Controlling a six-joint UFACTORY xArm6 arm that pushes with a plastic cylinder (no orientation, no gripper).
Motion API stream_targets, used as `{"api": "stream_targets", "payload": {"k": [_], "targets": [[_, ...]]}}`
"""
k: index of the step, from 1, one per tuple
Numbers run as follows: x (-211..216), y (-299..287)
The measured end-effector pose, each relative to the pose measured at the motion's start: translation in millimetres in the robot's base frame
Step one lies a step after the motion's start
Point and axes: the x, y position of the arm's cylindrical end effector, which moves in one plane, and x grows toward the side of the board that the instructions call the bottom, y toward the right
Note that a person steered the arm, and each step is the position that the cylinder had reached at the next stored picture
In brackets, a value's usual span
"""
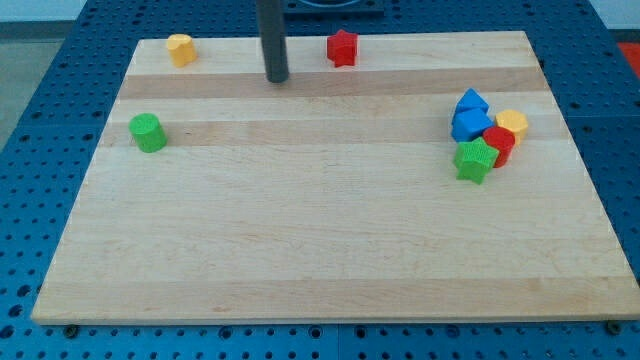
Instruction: Slide the yellow heart towards the top right of the green circle
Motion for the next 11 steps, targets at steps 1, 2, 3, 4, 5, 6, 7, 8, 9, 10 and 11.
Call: {"api": "stream_targets", "payload": {"k": [1,2,3,4,5,6,7,8,9,10,11], "targets": [[-30.0,-23.5],[-65.2,-38.2],[-77.8,-57.6],[-77.9,-82.4],[-78.0,-106.5],[-78.2,-137.8],[-78.2,-165.9],[-73.7,-193.2],[-67.1,-187.7],[-67.0,-159.6],[-59.5,-142.1]]}}
